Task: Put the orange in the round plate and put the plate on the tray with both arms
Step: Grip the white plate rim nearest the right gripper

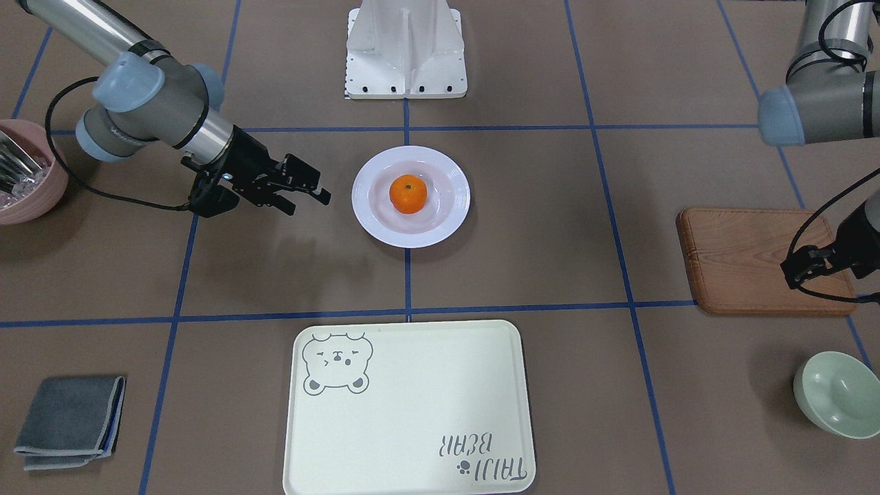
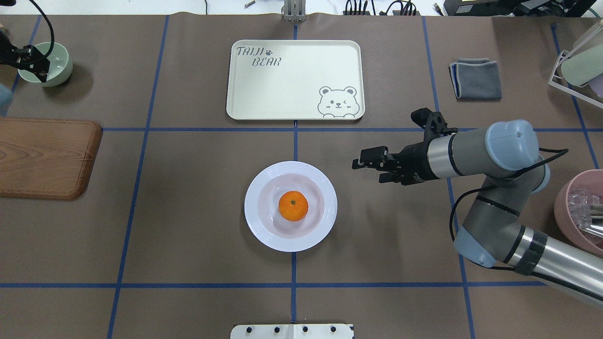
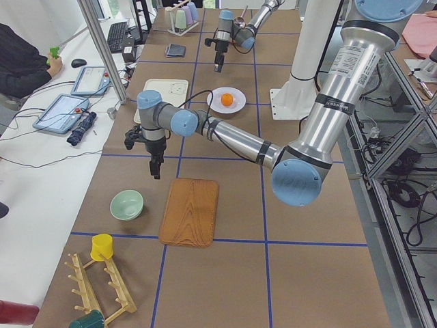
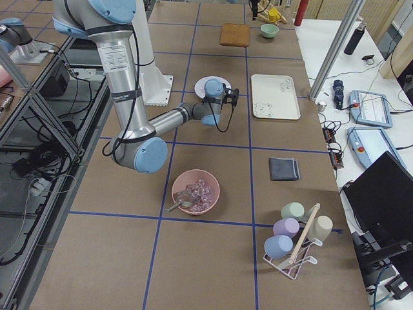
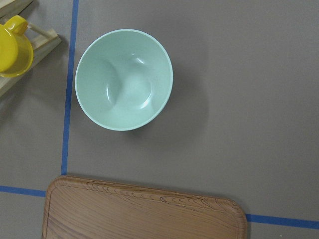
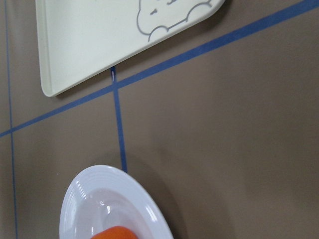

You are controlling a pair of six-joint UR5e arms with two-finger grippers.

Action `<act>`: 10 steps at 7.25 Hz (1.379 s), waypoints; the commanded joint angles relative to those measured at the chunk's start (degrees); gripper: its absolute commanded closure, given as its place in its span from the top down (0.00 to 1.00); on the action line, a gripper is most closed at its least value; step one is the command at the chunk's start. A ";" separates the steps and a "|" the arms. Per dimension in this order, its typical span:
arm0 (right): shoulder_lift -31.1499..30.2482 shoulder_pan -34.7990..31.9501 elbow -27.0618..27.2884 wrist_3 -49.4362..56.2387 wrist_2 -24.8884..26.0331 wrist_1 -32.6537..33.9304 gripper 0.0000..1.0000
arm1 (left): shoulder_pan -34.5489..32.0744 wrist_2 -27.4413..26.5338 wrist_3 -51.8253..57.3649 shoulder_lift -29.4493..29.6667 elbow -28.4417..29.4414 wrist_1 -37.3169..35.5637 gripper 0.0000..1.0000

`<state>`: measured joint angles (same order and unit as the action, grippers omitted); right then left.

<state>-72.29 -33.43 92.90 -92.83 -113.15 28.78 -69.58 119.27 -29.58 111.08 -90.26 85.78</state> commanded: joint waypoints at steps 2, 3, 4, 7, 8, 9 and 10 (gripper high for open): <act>2.42 5.82 -0.26 -0.16 5.75 0.05 1.00 | -0.47 0.00 0.05 0.45 2.45 0.09 0.98; 2.33 6.01 -0.43 -0.07 5.84 0.05 1.00 | -0.47 0.00 0.05 0.63 3.07 0.09 0.98; 2.16 6.18 -0.52 -0.07 5.84 0.05 1.00 | -0.47 0.00 0.05 0.63 3.25 0.09 0.98; 2.59 8.64 -2.45 0.02 9.96 -0.04 1.00 | -0.47 0.00 0.05 0.63 3.34 0.09 0.98; 2.77 8.64 -2.37 -0.07 9.97 -0.04 1.00 | -0.47 0.00 0.05 0.63 3.51 0.09 0.98; 3.12 8.73 -2.46 -0.07 10.05 -0.04 1.00 | -0.47 0.00 0.05 0.63 3.60 0.09 0.98; 3.64 8.82 -3.07 -0.07 10.05 -0.04 1.00 | -0.47 0.00 0.05 0.72 3.60 0.00 0.98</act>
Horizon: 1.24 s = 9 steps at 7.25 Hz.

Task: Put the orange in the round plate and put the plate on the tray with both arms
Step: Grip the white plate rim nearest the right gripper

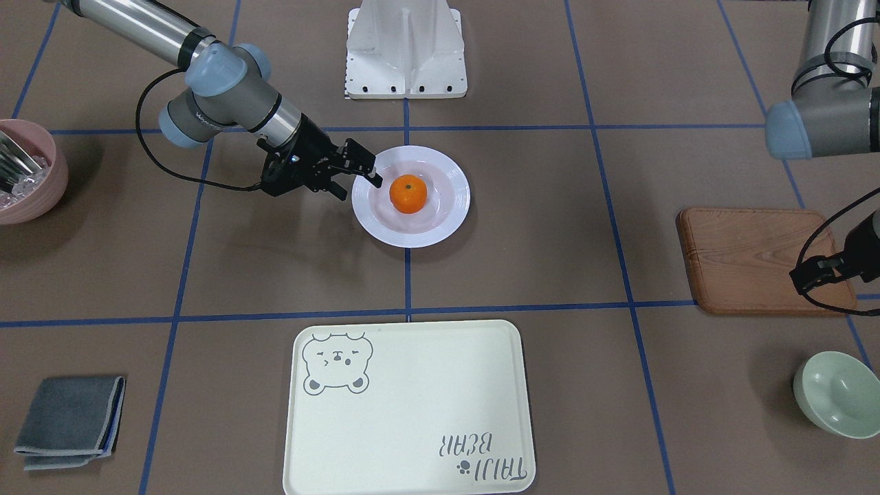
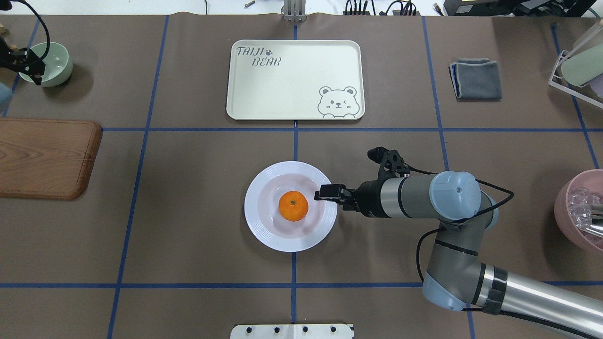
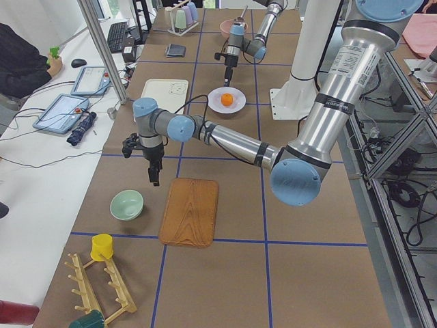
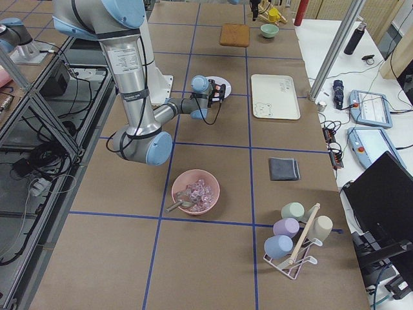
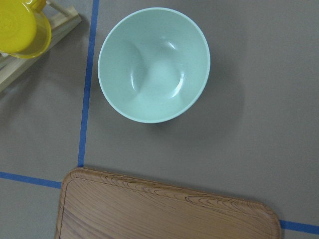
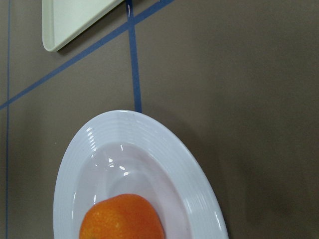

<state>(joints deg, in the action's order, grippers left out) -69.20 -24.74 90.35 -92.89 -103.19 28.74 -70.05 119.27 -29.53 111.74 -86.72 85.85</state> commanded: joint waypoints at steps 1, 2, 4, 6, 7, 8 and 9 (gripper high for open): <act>1.34 0.22 -0.96 -0.01 0.10 0.08 1.00 | 0.00 0.00 0.00 0.06 0.14 -0.07 0.98; 2.39 0.48 -2.10 -0.01 0.36 0.08 1.00 | 0.00 0.00 0.00 0.06 0.15 0.10 0.98; 3.19 0.57 -3.16 -0.01 0.36 0.08 1.00 | 0.00 -0.09 0.00 0.06 0.23 0.02 0.98; 3.63 0.66 -3.78 -0.01 0.36 0.08 1.00 | 0.00 -0.09 0.00 0.06 0.23 0.02 0.98; 3.63 0.66 -3.87 -0.01 0.36 0.08 1.00 | 0.00 -0.09 -0.09 0.15 0.23 0.02 0.98; 3.63 0.66 -3.95 -0.01 0.36 0.08 1.00 | 0.00 -0.09 -0.09 0.15 0.15 0.02 0.98; 3.72 0.66 -4.39 -0.10 0.36 0.08 1.00 | 0.00 -0.09 -0.09 0.24 0.15 0.02 0.98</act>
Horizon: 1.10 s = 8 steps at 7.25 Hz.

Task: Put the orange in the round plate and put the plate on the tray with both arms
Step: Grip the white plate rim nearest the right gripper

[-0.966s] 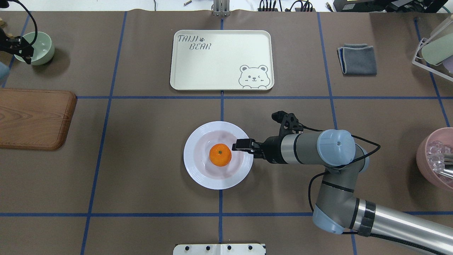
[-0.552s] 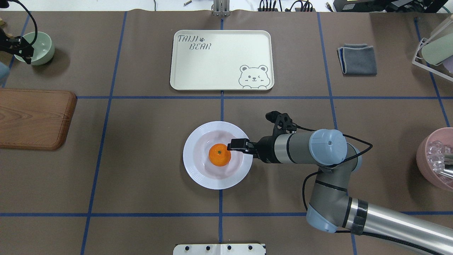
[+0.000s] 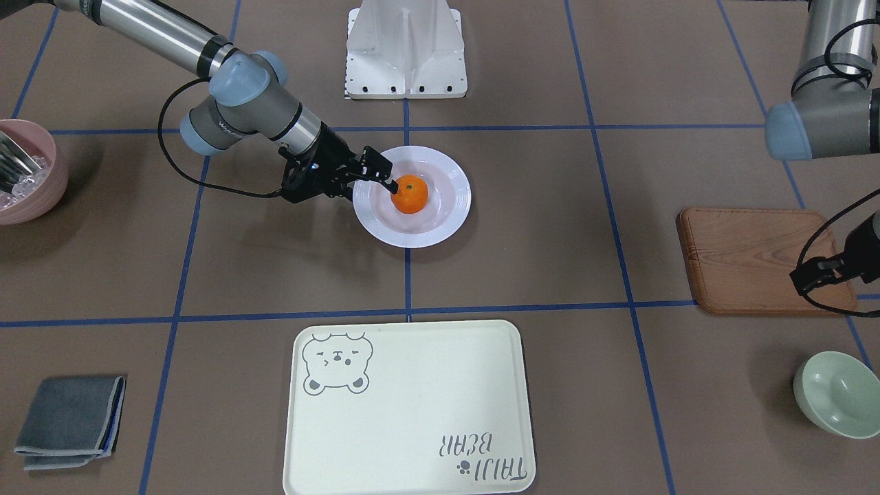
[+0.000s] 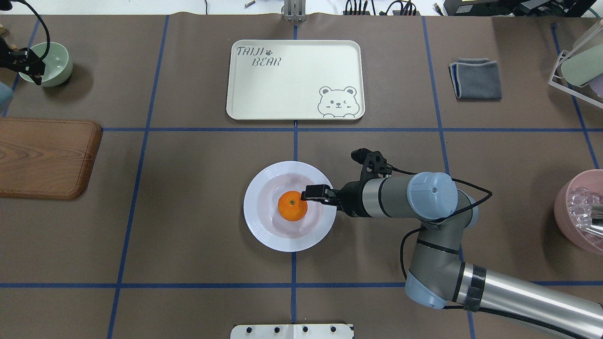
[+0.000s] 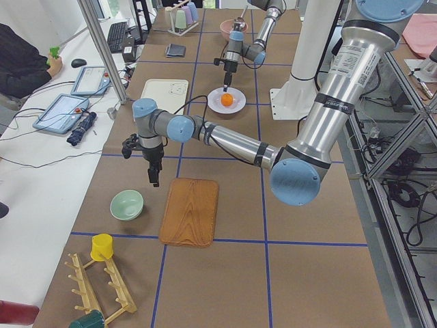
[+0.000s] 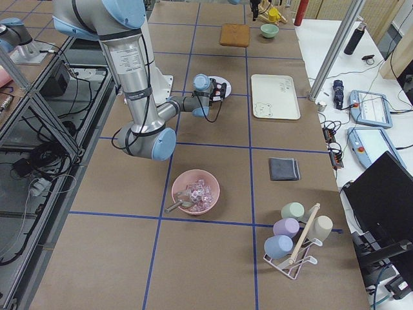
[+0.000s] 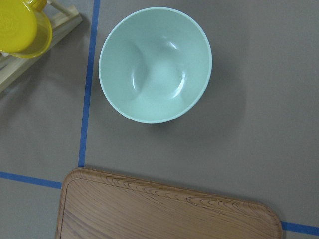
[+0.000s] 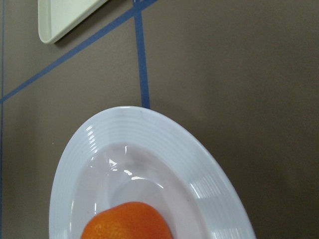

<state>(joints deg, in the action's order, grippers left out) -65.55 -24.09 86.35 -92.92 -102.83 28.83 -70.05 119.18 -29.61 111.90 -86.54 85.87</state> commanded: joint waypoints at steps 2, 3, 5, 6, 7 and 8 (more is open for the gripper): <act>0.95 0.09 -0.83 -0.07 0.00 0.09 1.00 | 0.00 0.00 -0.01 0.07 -0.12 0.00 0.98; 1.13 0.09 -0.92 -0.41 0.09 0.09 1.00 | 0.00 0.00 -0.01 0.07 -0.04 0.00 0.98; 2.09 0.44 -2.23 -0.42 0.52 0.09 1.00 | 0.00 0.00 -0.01 0.07 -0.12 0.00 0.98; 2.18 0.53 -2.24 -0.42 0.53 0.00 1.00 | 0.00 0.00 -0.01 0.07 -0.04 0.00 0.98; 2.19 0.45 -2.15 -0.51 0.53 0.00 0.98 | 0.00 0.00 -0.01 0.07 -0.04 0.00 0.98; 2.36 0.44 -1.80 -1.20 0.53 -0.09 0.93 | 0.00 0.00 -0.01 0.07 -0.04 0.00 0.98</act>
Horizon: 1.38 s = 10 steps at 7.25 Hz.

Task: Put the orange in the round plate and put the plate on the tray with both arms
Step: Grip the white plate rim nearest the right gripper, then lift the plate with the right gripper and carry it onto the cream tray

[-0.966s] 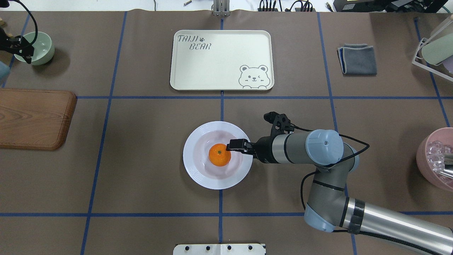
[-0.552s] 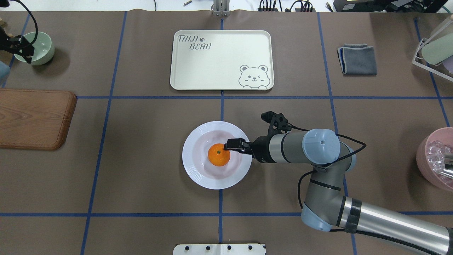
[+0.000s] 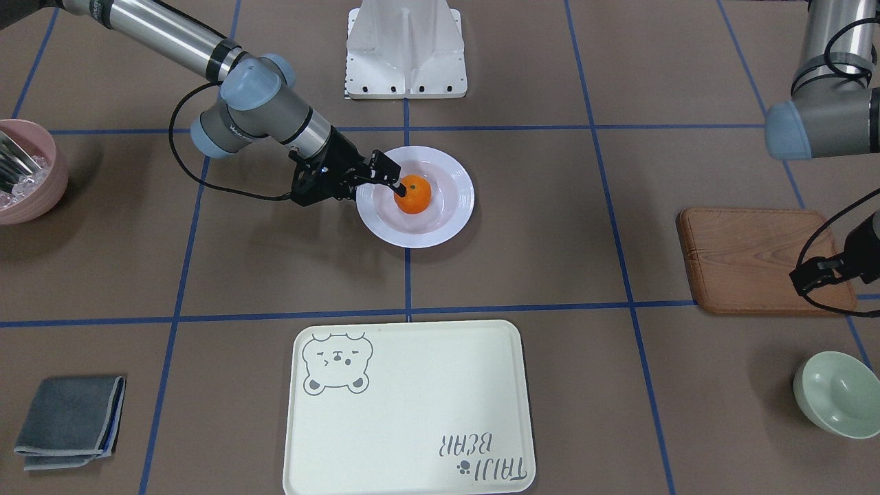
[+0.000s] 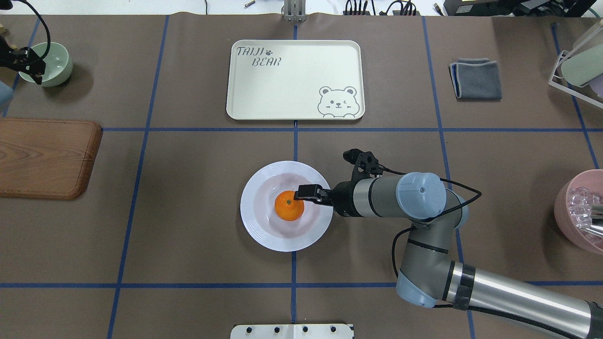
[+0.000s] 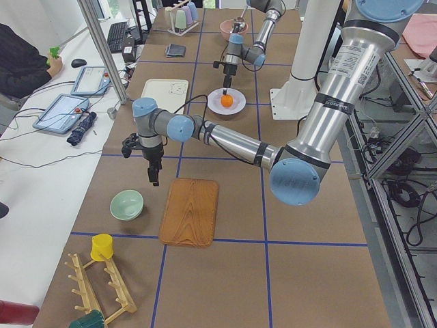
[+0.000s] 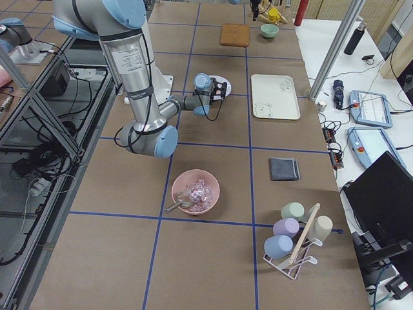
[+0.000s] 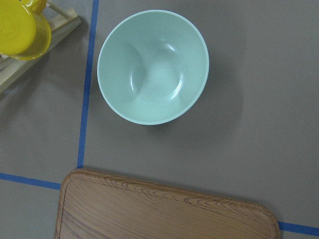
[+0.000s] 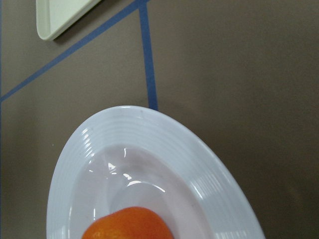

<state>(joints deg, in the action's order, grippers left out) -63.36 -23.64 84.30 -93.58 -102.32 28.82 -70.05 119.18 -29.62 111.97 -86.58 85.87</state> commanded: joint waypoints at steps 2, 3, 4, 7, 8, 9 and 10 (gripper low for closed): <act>0.52 -0.08 0.25 -1.78 0.19 -1.30 0.85 | 0.00 0.00 0.00 0.00 0.01 0.00 0.98; 0.52 -0.09 0.34 -1.87 0.45 -1.31 0.80 | 0.00 0.00 0.00 0.00 0.01 0.00 0.98; 0.60 -0.09 0.43 -2.65 0.54 -1.39 0.70 | 0.09 0.00 -0.09 0.00 0.01 0.00 0.98; 1.66 -0.35 0.60 -4.85 0.54 -2.18 0.50 | 0.00 0.00 -0.09 0.00 0.01 0.00 0.98; 1.75 -0.35 0.52 -5.03 0.63 -2.79 0.38 | 0.00 -0.09 -0.09 0.00 0.01 0.00 0.98; 1.75 -0.52 0.60 -5.99 0.81 -3.84 0.28 | 0.09 -1.13 -0.09 0.26 0.10 0.00 0.98; 1.75 -0.53 0.52 -6.17 1.42 -4.20 0.18 | 0.09 -1.66 -0.09 1.05 0.71 -0.09 0.98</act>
<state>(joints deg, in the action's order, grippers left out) -61.65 -24.11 84.86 -99.25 -101.43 25.31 -70.00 118.27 -29.71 112.35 -86.35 85.85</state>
